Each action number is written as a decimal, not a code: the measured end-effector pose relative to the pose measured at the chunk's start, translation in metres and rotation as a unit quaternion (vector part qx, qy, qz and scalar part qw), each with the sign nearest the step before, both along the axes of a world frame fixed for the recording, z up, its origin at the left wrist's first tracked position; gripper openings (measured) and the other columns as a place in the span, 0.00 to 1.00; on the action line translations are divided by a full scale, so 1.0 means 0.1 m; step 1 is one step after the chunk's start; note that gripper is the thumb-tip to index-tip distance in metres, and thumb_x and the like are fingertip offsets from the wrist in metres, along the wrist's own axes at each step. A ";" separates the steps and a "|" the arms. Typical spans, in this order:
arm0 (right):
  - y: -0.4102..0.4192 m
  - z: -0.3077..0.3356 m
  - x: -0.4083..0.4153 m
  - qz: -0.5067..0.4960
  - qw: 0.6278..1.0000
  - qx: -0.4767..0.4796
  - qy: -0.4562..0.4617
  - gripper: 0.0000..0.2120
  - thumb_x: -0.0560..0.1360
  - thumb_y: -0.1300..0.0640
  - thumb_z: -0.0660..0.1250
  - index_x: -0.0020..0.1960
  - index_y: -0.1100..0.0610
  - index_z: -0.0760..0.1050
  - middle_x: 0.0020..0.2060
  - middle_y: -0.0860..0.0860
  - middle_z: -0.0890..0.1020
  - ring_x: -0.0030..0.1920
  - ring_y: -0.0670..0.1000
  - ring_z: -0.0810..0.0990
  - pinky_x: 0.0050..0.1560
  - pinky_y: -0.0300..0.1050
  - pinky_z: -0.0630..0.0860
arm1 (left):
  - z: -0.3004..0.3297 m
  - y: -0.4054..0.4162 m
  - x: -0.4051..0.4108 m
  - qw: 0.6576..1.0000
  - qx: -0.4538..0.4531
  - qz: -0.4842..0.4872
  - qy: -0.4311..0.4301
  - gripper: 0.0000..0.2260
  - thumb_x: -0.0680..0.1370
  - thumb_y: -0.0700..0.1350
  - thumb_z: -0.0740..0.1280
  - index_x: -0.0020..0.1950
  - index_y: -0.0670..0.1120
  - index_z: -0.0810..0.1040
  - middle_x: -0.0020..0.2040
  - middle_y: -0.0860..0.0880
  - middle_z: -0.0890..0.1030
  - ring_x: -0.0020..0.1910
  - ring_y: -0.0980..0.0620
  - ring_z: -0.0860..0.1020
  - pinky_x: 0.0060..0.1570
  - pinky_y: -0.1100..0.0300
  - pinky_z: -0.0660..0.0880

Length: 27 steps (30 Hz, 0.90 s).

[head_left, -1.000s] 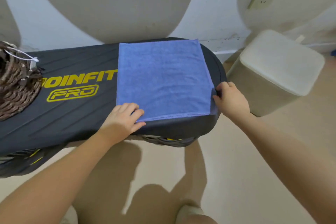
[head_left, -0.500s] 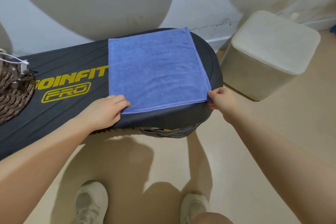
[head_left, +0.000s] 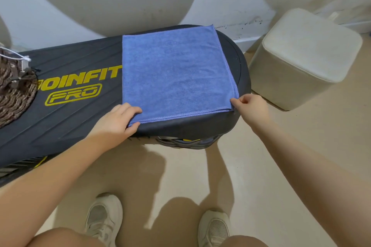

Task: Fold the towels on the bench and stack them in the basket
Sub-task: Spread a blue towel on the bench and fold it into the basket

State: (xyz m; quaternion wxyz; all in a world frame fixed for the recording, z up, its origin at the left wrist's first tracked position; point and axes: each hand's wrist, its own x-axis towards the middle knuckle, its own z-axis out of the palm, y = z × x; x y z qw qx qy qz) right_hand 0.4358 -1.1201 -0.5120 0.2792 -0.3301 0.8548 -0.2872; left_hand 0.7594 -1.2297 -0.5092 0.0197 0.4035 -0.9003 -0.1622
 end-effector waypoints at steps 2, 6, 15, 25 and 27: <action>-0.01 0.01 0.02 -0.016 1.000 -0.004 -0.021 0.16 0.72 0.53 0.68 0.30 0.59 0.71 0.27 0.51 0.75 0.28 0.48 0.69 0.33 0.42 0.66 | -0.01 0.01 -0.02 1.000 0.011 0.020 0.000 0.09 0.77 0.42 0.64 0.57 0.44 0.75 0.36 0.56 0.66 0.45 0.53 0.66 0.37 0.61 0.63; 0.00 0.02 0.01 -0.039 0.993 -0.031 -0.107 0.15 0.72 0.60 0.68 0.29 0.56 0.67 0.28 0.52 0.74 0.30 0.49 0.69 0.34 0.40 0.68 | 0.00 0.04 0.03 0.999 -0.023 -0.009 0.040 0.09 0.74 0.38 0.62 0.49 0.51 0.70 0.33 0.58 0.65 0.40 0.57 0.66 0.30 0.62 0.64; 0.11 0.04 -0.09 -0.039 0.984 -0.039 -0.168 0.14 0.74 0.56 0.67 0.32 0.56 0.69 0.33 0.54 0.76 0.33 0.50 0.73 0.35 0.40 0.69 | -0.08 0.00 0.09 0.993 -0.051 -0.063 0.082 0.10 0.72 0.46 0.58 0.49 0.48 0.75 0.43 0.50 0.73 0.40 0.52 0.69 0.40 0.58 0.70; 0.08 0.04 -0.05 -0.060 0.974 -0.050 -0.215 0.15 0.75 0.58 0.66 0.33 0.55 0.67 0.32 0.51 0.76 0.34 0.48 0.77 0.38 0.39 0.71 | -0.08 -0.03 0.04 0.995 -0.043 -0.064 0.064 0.13 0.72 0.48 0.57 0.50 0.48 0.77 0.42 0.49 0.77 0.42 0.53 0.69 0.43 0.57 0.68; 0.11 0.03 -0.08 -0.069 0.971 -0.033 -0.225 0.15 0.76 0.57 0.66 0.33 0.55 0.66 0.34 0.52 0.76 0.37 0.50 0.77 0.40 0.40 0.72 | -0.06 -0.04 0.04 0.995 -0.057 -0.070 0.049 0.13 0.71 0.49 0.57 0.50 0.49 0.77 0.43 0.51 0.75 0.42 0.54 0.68 0.44 0.57 0.64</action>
